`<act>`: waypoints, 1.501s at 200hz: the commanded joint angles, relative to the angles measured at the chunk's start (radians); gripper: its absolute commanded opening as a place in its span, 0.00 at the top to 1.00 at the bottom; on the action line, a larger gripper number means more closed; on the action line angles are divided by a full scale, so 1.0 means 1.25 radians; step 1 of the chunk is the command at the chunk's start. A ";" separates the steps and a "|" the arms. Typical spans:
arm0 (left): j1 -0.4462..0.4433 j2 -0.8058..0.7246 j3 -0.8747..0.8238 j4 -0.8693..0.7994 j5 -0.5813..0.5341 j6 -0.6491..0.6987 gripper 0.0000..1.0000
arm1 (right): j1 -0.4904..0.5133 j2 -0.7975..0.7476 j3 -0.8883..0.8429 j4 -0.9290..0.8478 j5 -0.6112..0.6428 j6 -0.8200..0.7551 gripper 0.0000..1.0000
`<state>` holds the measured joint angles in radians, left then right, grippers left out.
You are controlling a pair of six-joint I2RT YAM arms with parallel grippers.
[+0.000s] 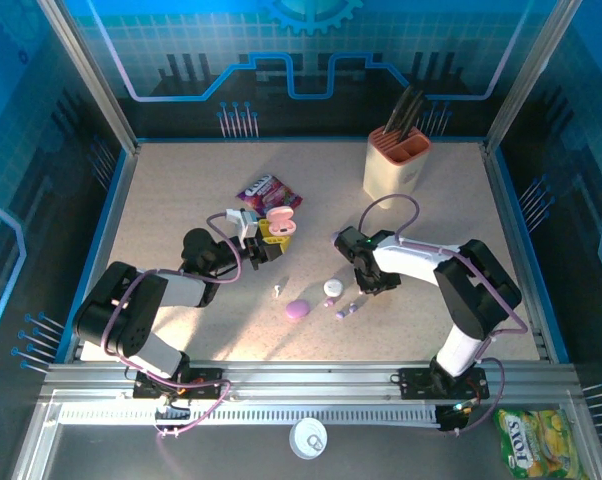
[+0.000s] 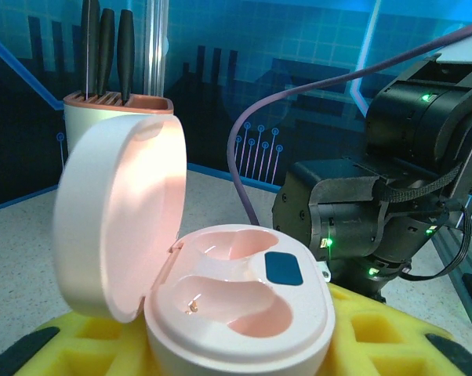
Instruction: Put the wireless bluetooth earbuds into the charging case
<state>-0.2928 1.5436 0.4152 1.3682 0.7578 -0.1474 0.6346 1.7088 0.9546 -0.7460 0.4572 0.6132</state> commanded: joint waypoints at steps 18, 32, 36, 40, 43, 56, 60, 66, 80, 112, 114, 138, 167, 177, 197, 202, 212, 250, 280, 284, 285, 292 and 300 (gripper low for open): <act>-0.003 0.002 0.005 0.027 0.025 0.019 0.61 | 0.007 0.027 -0.014 -0.003 0.016 0.015 0.75; -0.003 0.006 0.008 0.027 0.025 0.018 0.61 | 0.006 0.024 -0.015 -0.006 0.017 0.016 0.79; -0.003 0.007 0.009 0.028 0.026 0.018 0.61 | 0.006 0.022 -0.015 -0.006 0.017 0.017 0.79; -0.003 0.008 0.010 0.028 0.028 0.016 0.61 | 0.006 0.021 -0.015 -0.006 0.017 0.015 0.79; -0.003 0.009 0.012 0.027 0.028 0.016 0.61 | 0.007 0.019 -0.015 -0.006 0.017 0.015 0.80; -0.003 0.014 0.015 0.027 0.030 0.014 0.61 | 0.006 0.011 -0.014 -0.003 0.017 0.013 0.80; -0.003 0.015 0.016 0.027 0.031 0.015 0.61 | 0.006 0.007 -0.013 -0.001 0.017 0.012 0.80; -0.003 0.017 0.017 0.027 0.031 0.014 0.61 | 0.007 0.000 -0.014 0.004 0.014 0.008 0.79; -0.003 0.019 0.018 0.027 0.032 0.013 0.61 | 0.008 -0.026 -0.021 0.026 0.002 -0.005 0.80; -0.003 0.023 0.021 0.027 0.034 0.010 0.61 | -0.008 -0.108 -0.052 0.100 -0.087 -0.039 0.79; -0.003 0.024 0.021 0.027 0.034 0.009 0.61 | -0.009 -0.113 -0.054 0.102 -0.092 -0.039 0.79; -0.004 0.028 0.025 0.026 0.038 0.003 0.61 | -0.020 -0.185 -0.055 0.138 -0.180 -0.067 0.79; -0.006 0.025 0.024 0.027 0.042 0.003 0.62 | -0.027 -0.266 -0.047 0.163 -0.273 -0.104 0.79; -0.006 0.026 0.025 0.027 0.043 0.003 0.62 | -0.028 -0.286 -0.038 0.169 -0.307 -0.115 0.79; -0.008 0.026 0.026 0.027 0.045 0.001 0.62 | -0.029 -0.309 0.000 0.154 -0.361 -0.118 0.79; -0.008 0.026 0.026 0.028 0.045 0.000 0.62 | -0.030 -0.309 0.015 0.144 -0.374 -0.117 0.78; -0.008 0.026 0.024 0.027 0.045 -0.001 0.62 | -0.030 -0.305 0.047 0.120 -0.400 -0.116 0.78; -0.011 0.026 0.021 0.027 0.046 0.002 0.62 | -0.021 -0.301 0.126 0.104 -0.487 -0.121 0.78; -0.012 0.026 0.017 0.027 0.048 0.002 0.62 | -0.019 -0.282 0.185 0.101 -0.552 -0.142 0.78; -0.013 0.026 0.017 0.027 0.049 0.002 0.62 | -0.018 -0.277 0.194 0.101 -0.562 -0.146 0.78; -0.013 0.027 0.017 0.026 0.049 0.002 0.62 | -0.017 -0.276 0.196 0.101 -0.565 -0.147 0.78; -0.014 0.027 0.016 0.026 0.052 0.003 0.62 | -0.015 -0.271 0.211 0.101 -0.581 -0.152 0.78; -0.015 0.029 0.015 0.026 0.053 0.003 0.62 | -0.012 -0.263 0.227 0.103 -0.596 -0.158 0.78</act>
<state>-0.3027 1.5719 0.4236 1.3678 0.7864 -0.1513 0.6083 1.3525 1.1664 -0.5995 -0.1791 0.4564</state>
